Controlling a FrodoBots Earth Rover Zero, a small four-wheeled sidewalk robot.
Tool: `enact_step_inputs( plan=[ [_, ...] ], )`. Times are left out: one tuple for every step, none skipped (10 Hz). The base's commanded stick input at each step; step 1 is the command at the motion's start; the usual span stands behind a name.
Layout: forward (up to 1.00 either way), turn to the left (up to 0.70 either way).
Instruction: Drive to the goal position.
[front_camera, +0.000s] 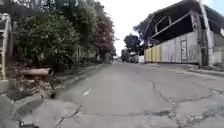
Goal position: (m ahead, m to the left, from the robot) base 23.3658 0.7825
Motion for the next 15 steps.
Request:
enact_step_inputs(
  plan=[
    [1.0, 0.0],
    [1.0, 0.0],
    [1.0, 0.0],
    [1.0, 0.0],
    [1.0, 0.0],
    [1.0, 0.0],
    [1.0, 0.0],
    [1.0, 0.0],
    [1.0, 0.0],
    [1.0, 0.0],
    [1.0, 0.0],
    [1.0, 0.0],
    [1.0, 0.0],
    [1.0, 0.0],
    [1.0, 0.0]
  ],
)
